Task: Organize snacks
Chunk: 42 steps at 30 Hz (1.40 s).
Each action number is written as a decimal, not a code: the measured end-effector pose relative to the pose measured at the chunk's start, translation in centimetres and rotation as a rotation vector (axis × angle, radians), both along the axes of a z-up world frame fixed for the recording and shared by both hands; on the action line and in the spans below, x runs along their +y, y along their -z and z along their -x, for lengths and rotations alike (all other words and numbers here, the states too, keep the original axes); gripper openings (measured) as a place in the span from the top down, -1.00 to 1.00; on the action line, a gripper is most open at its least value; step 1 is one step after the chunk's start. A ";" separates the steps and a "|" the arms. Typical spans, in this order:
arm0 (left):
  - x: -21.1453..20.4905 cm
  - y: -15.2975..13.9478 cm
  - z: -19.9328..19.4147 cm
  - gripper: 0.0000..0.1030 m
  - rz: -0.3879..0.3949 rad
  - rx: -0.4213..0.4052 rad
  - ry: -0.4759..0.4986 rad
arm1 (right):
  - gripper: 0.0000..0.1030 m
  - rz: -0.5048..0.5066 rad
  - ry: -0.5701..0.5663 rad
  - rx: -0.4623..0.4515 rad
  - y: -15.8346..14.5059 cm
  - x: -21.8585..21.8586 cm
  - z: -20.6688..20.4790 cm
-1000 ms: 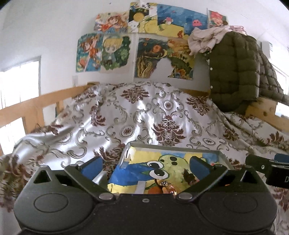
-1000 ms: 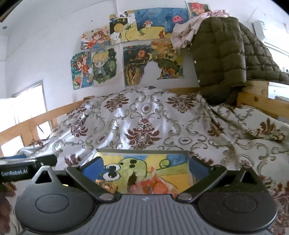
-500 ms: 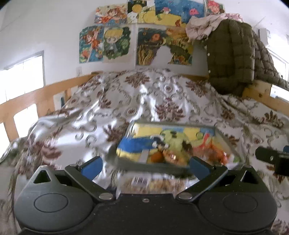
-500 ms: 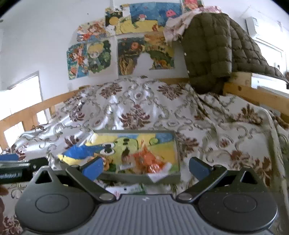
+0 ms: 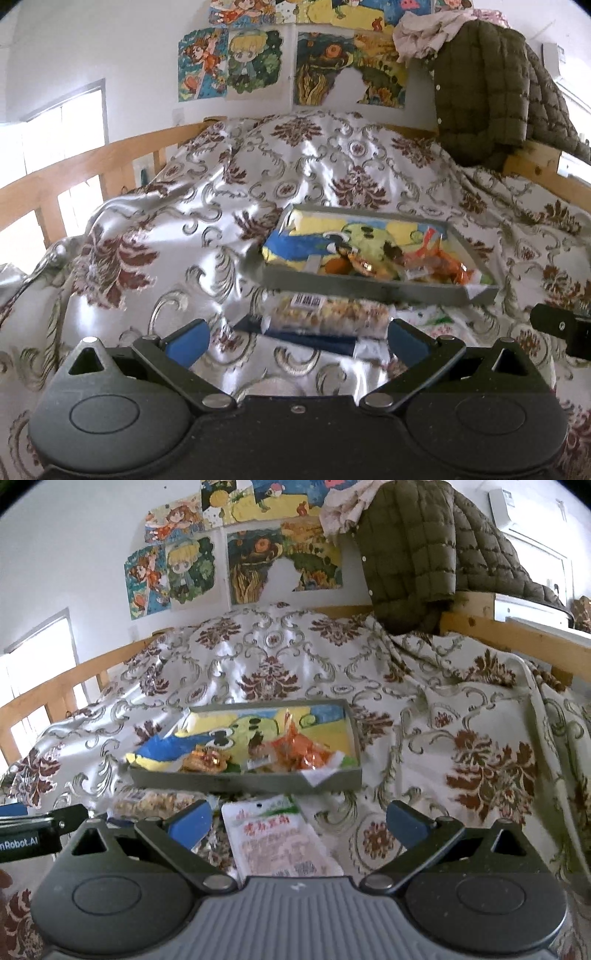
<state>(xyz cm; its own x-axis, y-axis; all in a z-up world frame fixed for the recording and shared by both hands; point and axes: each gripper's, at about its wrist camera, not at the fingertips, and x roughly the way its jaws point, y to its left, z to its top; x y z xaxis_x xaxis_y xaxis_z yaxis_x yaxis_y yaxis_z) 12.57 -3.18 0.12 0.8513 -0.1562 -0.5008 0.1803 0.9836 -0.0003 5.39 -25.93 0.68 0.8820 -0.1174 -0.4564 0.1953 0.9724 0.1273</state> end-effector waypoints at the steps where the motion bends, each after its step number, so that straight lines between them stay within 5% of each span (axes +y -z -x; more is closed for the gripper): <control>1: 0.1 0.1 0.3 -0.98 -0.009 0.008 -0.004 | -1.00 0.000 -0.001 0.007 0.1 0.1 0.2; 26: 0.5 2.1 1.6 -0.99 -0.146 0.148 -0.062 | -1.00 -0.045 -0.006 0.260 3.0 1.1 0.7; 42: 0.3 2.9 0.7 -0.99 -0.144 0.206 -0.083 | -1.00 -0.035 -0.086 0.321 3.9 2.4 -0.6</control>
